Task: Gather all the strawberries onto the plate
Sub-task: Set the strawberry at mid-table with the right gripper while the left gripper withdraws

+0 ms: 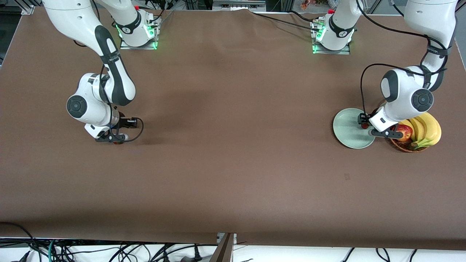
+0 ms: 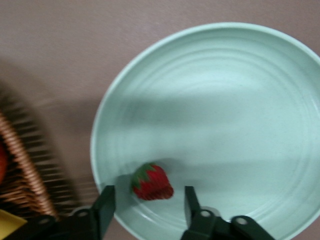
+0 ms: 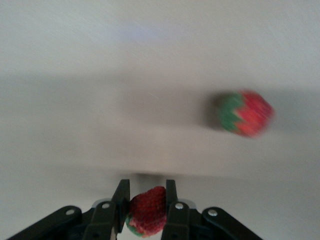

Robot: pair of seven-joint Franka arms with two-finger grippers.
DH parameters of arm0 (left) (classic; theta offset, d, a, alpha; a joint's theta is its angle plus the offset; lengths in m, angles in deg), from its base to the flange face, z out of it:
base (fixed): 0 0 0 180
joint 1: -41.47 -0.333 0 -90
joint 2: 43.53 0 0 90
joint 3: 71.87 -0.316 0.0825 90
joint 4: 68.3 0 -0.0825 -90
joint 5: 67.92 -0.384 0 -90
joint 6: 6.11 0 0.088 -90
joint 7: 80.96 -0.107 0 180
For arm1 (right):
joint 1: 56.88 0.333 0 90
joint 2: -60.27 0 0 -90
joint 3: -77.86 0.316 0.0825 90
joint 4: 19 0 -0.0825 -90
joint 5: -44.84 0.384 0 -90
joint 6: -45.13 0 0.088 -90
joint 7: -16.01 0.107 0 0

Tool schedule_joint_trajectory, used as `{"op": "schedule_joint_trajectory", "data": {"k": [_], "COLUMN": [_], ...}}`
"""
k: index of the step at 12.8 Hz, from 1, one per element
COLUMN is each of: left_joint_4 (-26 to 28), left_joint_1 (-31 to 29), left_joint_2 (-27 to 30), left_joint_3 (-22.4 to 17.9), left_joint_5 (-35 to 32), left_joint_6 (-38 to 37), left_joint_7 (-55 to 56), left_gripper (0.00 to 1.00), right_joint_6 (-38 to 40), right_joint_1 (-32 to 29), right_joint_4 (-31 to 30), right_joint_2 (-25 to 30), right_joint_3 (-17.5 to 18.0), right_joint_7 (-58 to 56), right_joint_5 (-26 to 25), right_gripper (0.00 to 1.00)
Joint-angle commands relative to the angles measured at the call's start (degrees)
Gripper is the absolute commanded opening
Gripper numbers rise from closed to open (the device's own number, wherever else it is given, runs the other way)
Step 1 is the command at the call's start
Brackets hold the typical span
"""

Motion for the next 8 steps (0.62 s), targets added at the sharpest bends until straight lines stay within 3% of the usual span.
{"op": "schedule_joint_trajectory", "data": {"k": [1,5,8], "left_joint_4": [-1.42,-8.35,-8.89], "left_joint_1": [0.31,0.31,0.31], "left_joint_2": [3.24,7.46,11.85], "left_joint_3": [-0.67,-0.67,-0.76], "left_joint_5": [1.76,1.85,5.09], "left_joint_6": [-3.22,-16.49,-18.97], "left_joint_7": [-2.54,-2.54,-1.93], "left_gripper": [1.00,1.00,1.00], "right_joint_6": [3.69,4.13,3.70], "right_joint_1": [3.12,3.75,5.76], "right_joint_4": [9.39,25.65,36.20], "right_joint_2": [-2.09,-10.61,-16.94], "right_joint_3": [2.59,12.50,19.20], "right_joint_7": [8.03,27.25,43.51], "right_joint_5": [1.22,1.13,0.96], "right_gripper": [0.23,0.24,0.26]}}
